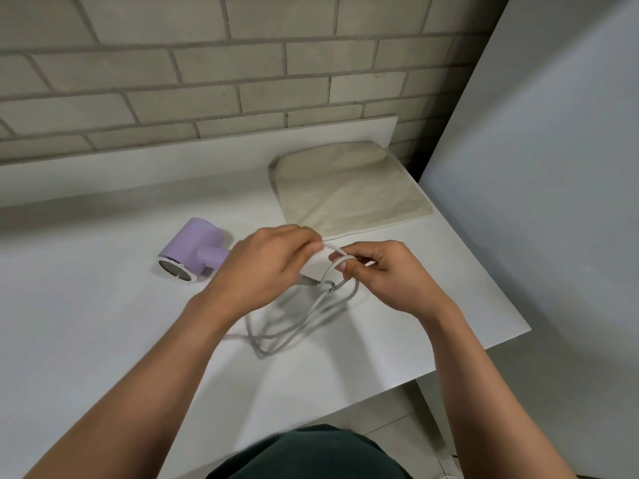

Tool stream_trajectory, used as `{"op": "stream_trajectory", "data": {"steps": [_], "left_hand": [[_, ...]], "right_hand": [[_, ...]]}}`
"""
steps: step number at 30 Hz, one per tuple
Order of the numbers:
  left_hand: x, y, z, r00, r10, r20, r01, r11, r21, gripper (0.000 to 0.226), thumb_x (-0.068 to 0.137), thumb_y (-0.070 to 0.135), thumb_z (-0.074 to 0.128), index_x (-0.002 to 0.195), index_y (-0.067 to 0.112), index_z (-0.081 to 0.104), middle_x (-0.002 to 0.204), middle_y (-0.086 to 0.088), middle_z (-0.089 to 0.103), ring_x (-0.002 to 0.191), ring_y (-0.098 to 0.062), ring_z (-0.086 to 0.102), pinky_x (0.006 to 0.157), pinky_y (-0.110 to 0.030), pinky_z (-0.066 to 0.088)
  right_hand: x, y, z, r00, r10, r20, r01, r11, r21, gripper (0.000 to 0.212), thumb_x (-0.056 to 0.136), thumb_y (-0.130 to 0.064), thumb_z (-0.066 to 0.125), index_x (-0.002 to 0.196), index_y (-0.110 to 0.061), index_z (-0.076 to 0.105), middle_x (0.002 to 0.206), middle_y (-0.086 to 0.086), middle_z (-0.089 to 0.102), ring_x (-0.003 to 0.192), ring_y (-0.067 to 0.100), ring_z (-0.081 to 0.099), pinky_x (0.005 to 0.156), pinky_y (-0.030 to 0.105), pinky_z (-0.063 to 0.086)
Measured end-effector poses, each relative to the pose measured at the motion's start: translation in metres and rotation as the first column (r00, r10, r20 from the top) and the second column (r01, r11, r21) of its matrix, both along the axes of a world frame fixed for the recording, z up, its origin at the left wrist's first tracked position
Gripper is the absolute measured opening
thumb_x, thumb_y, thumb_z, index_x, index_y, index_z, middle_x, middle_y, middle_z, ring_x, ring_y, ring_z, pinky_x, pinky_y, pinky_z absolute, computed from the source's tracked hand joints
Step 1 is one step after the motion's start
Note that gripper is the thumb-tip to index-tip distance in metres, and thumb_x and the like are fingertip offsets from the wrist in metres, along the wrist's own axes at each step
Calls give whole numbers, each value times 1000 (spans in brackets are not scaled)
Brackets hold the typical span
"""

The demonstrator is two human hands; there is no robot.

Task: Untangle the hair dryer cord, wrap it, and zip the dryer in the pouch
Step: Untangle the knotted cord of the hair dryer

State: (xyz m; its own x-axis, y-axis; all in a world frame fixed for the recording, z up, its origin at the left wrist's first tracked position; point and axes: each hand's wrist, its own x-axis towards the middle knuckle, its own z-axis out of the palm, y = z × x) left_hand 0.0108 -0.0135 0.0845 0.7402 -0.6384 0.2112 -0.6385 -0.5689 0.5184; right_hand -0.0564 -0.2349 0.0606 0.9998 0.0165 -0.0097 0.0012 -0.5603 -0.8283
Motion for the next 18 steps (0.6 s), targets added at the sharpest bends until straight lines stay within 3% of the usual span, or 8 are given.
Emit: {"op": "stream_trajectory", "data": {"steps": [2, 3, 5, 8, 11, 14, 18], "left_hand": [[1, 2, 2, 990, 137, -19, -138, 972, -190, 20, 106, 35, 51, 100, 23, 66, 70, 7, 61, 65, 0, 60, 67, -21, 47], [1, 4, 4, 981, 194, -29, -195, 951, -240, 19, 106, 31, 53, 98, 21, 67, 62, 6, 55, 60, -2, 56, 61, -21, 42], [2, 9, 2, 962, 261, -79, -273, 928, -253, 21, 106, 32, 54, 96, 20, 69, 55, 4, 47, 58, -9, 49, 60, -32, 40], [8, 16, -4, 945, 302, -130, -319, 937, -143, 22, 104, 39, 52, 96, 28, 69, 57, 8, 51, 61, -13, 51, 63, -40, 49], [9, 22, 0, 974, 218, -54, -219, 976, -13, 25, 101, 41, 50, 117, 32, 68, 83, 17, 63, 82, -14, 60, 78, -40, 55], [4, 16, 4, 1000, -5, 25, 3, 997, 71, 39, 100, 46, 47, 134, 33, 60, 104, 16, 62, 87, -8, 61, 81, -34, 54], [0, 0, 2, 996, -93, 8, 91, 986, 140, 34, 102, 52, 35, 113, 35, 61, 93, 17, 63, 86, -15, 60, 76, -43, 54]], "right_hand": [[-2, -3, -2, 999, -49, 7, 49, 998, 35, 17, 98, -19, 68, 102, -31, 79, 85, -19, 76, 88, 3, 71, 75, 20, 49], [-2, -3, -2, 998, -61, 8, 61, 997, 45, 17, 98, -17, 68, 102, -30, 79, 86, -20, 76, 90, 2, 71, 77, 16, 48], [-1, -2, -2, 997, -74, 3, 74, 996, 53, 18, 97, -15, 68, 100, -29, 79, 87, -18, 76, 91, 3, 71, 82, 18, 50], [1, 2, -1, 998, -70, 8, 70, 997, 31, 21, 98, -17, 67, 98, -34, 79, 87, -15, 77, 92, 5, 72, 86, 25, 54], [1, 2, 0, 998, -56, 8, 56, 998, 21, 19, 98, -20, 68, 99, -35, 80, 87, -11, 78, 90, 8, 73, 86, 30, 55], [1, 5, 1, 1000, -17, 17, 17, 1000, 16, 15, 98, -22, 69, 101, -32, 81, 90, -8, 79, 89, 12, 73, 87, 37, 57], [1, 9, 4, 999, -9, 36, 9, 1000, 2, 13, 99, -23, 68, 100, -25, 81, 86, -8, 77, 89, 15, 71, 88, 43, 56]]}}
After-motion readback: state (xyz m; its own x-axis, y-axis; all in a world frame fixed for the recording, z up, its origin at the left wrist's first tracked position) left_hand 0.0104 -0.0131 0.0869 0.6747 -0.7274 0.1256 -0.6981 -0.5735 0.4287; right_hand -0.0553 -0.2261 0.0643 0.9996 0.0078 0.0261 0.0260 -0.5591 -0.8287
